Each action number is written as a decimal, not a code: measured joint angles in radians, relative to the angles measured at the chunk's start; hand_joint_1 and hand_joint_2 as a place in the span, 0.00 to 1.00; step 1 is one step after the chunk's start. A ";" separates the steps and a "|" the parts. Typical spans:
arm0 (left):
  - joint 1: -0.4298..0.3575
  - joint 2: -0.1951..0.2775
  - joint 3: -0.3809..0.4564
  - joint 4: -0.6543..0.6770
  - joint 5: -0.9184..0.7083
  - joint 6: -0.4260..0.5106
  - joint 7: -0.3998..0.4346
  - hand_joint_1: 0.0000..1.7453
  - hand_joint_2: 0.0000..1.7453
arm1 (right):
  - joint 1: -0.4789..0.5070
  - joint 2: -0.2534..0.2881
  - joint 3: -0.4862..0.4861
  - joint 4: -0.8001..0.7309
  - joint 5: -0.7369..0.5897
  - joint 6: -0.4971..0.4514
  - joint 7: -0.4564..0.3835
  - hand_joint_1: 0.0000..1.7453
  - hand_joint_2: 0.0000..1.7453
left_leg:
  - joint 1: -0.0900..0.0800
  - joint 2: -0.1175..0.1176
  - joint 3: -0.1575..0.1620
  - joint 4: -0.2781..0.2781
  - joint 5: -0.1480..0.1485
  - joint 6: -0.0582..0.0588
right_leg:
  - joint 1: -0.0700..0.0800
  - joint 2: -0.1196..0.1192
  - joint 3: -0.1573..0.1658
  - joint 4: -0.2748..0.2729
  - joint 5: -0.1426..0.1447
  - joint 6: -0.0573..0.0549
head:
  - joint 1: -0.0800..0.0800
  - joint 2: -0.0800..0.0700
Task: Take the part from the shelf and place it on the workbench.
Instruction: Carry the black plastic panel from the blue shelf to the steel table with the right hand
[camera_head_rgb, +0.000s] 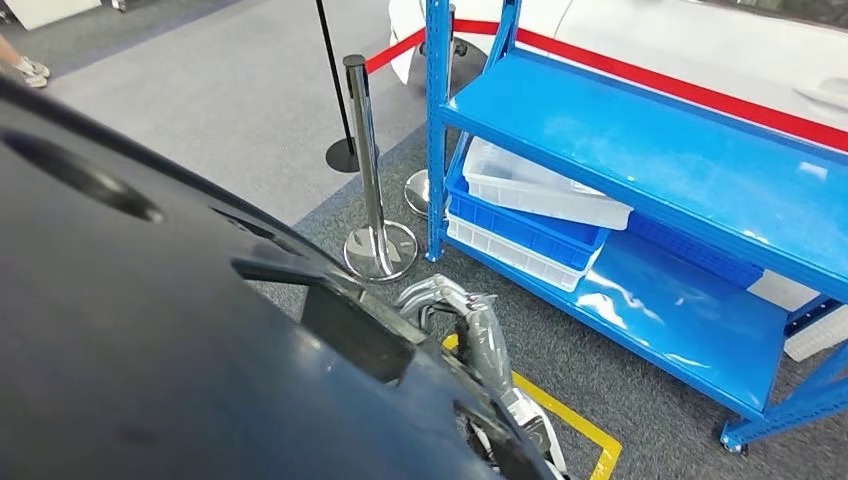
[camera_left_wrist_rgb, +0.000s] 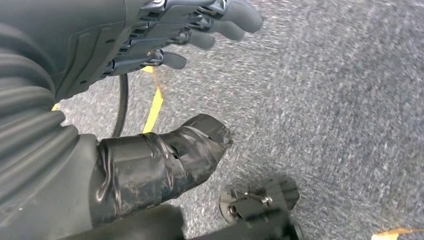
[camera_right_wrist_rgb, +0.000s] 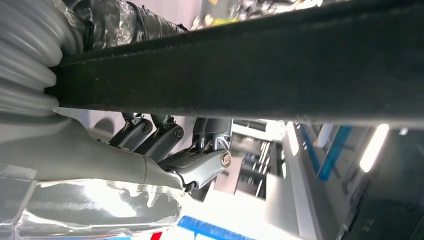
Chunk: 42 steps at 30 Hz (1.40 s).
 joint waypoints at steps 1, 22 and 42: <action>-0.002 0.000 0.000 0.000 0.002 0.003 -0.002 0.00 1.00 | -0.002 0.000 0.000 0.001 -0.005 0.002 -0.003 1.00 1.00 | -0.001 0.034 -0.026 0.053 -0.027 -0.005 | 0.003 -0.016 0.001 -0.002 0.000 -0.004 | -0.005 -0.001; -0.006 0.008 0.005 0.000 0.068 0.042 0.009 0.00 1.00 | -0.086 0.022 0.000 0.105 -0.155 0.056 -0.097 1.00 1.00 | -0.007 0.001 0.061 -0.086 0.037 0.054 | 0.003 -0.030 -0.089 0.175 -0.052 0.032 | -0.001 0.008; -0.010 0.010 0.008 0.000 0.053 0.025 0.022 0.00 1.00 | -0.107 0.051 0.009 0.141 -0.162 0.054 -0.108 1.00 1.00 | -0.026 0.128 0.010 -0.049 0.037 0.035 | 0.021 -0.143 0.029 -0.004 -0.039 0.012 | -0.007 0.010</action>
